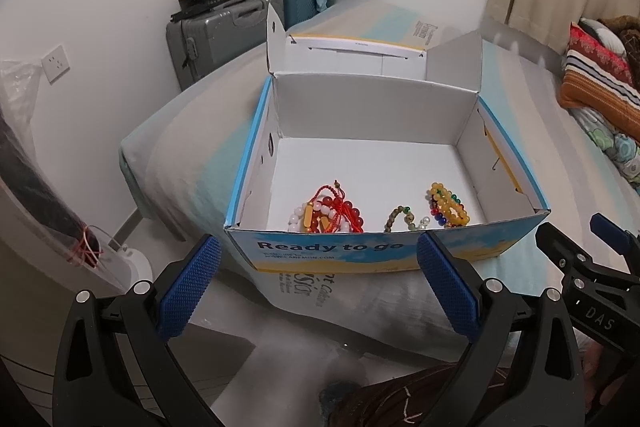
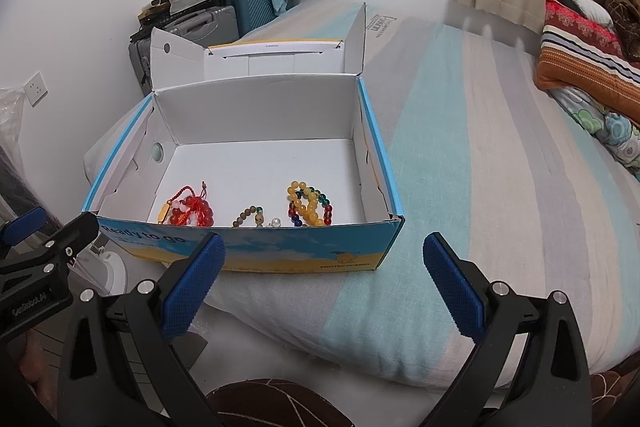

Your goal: Organize jewelry

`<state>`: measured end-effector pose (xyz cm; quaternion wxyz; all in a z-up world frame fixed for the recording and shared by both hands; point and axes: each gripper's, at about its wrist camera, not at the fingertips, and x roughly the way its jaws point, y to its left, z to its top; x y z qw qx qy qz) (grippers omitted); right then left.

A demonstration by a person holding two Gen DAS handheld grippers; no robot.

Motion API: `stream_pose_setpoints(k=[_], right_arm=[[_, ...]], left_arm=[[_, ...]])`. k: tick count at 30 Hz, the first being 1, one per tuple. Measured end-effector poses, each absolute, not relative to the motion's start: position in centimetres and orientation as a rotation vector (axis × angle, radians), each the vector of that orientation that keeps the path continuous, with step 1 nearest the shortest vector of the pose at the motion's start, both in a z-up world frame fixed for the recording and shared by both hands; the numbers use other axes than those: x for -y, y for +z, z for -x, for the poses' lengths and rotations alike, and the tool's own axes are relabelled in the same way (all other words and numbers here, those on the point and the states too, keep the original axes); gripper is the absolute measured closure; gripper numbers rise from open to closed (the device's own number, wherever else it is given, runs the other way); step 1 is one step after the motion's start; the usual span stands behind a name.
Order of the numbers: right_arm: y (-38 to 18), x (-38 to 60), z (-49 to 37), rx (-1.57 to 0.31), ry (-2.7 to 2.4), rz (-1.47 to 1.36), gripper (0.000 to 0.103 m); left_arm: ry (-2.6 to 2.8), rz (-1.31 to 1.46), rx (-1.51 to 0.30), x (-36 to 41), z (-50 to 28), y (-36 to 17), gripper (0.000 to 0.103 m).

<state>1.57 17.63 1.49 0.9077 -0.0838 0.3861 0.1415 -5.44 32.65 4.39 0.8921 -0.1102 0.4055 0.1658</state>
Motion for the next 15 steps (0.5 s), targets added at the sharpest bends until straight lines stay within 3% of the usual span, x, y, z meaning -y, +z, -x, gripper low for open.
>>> stream_pose_setpoints(k=[15], right_arm=[[1.22,-17.37,-1.37,-0.803,0.303,0.175,0.008]], left_arm=[[0.348,0.21,-0.828,-31.88,5.47,4.3,0.006]])
